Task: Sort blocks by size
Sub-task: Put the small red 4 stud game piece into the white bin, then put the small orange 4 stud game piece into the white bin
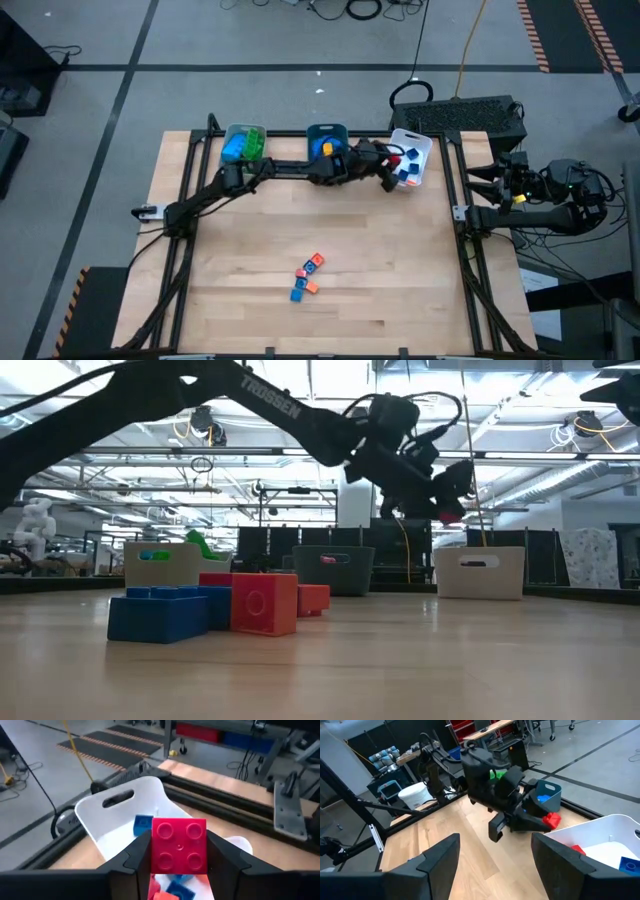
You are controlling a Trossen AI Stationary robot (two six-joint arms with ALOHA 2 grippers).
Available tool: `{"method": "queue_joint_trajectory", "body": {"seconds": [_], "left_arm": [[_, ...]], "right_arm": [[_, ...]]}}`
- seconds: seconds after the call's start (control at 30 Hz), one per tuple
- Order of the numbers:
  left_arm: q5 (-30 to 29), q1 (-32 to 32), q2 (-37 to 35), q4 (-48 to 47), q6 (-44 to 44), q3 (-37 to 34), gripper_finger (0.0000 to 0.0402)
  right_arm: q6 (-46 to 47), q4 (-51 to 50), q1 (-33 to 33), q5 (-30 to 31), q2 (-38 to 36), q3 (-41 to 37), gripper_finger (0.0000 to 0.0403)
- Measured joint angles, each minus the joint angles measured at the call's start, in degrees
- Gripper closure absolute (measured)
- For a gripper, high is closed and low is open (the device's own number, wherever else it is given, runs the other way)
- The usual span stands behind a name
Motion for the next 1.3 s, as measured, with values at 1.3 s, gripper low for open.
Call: {"method": "queue_joint_trajectory", "body": {"seconds": [1.3], "left_arm": [[-0.3,-24.3,-9.2,-66.9,-9.6,11.8,0.0126]], "right_arm": [[-1.2,0.1,0.0,-0.2,0.0,0.0,0.0165]]}}
